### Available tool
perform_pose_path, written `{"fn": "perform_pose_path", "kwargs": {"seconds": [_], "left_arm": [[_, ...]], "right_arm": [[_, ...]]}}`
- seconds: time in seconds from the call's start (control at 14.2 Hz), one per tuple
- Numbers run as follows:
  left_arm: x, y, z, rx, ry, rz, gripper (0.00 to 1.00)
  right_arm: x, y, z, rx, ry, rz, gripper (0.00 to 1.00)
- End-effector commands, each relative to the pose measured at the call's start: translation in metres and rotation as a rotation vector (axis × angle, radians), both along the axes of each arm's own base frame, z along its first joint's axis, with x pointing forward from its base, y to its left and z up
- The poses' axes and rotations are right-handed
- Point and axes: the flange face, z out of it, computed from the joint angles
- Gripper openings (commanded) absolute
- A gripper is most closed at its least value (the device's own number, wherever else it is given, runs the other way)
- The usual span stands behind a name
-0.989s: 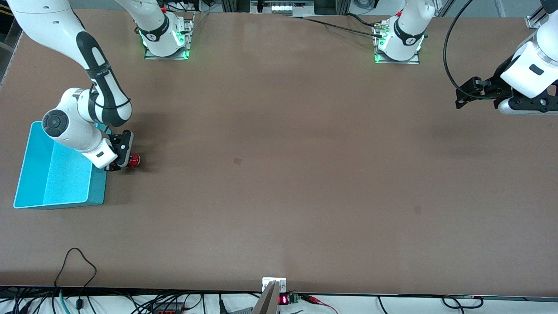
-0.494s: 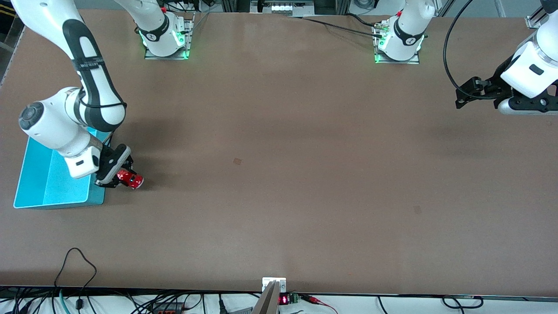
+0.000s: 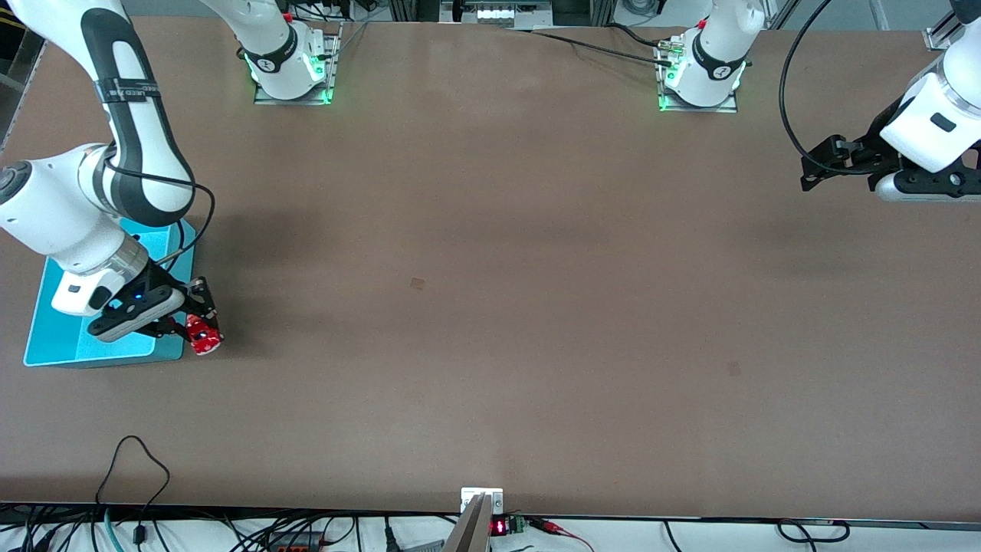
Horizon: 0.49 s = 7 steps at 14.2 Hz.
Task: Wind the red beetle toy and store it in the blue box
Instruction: 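Lower the held car into the cyan box with the right gripper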
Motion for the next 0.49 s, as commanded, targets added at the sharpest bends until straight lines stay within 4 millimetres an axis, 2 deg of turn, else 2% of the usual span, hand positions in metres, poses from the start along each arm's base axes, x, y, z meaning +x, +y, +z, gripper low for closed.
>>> {"fn": "perform_pose_path", "kwargs": {"seconds": [0.0,0.14,0.28,0.42], "left_arm": [[0.004,0.001,0.005,0.022,-0.001,-0.007,1.00],[0.004,0.001,0.004,0.024,0.005,-0.008,1.00],[0.000,0.004,0.002,0.027,0.044,0.001,1.00],[0.002,0.008,0.008,0.026,0.030,0.008,1.00]], "right_arm": [[0.006,-0.042,0.009,-0.005,0.046,-0.138,0.14],[0.011,-0.066,0.026,-0.027,0.099,-0.190,0.13],[0.010,-0.094,0.032,-0.034,0.172,-0.241,0.09],[0.003,-0.127,0.023,-0.022,0.208,-0.316,0.09]]}}
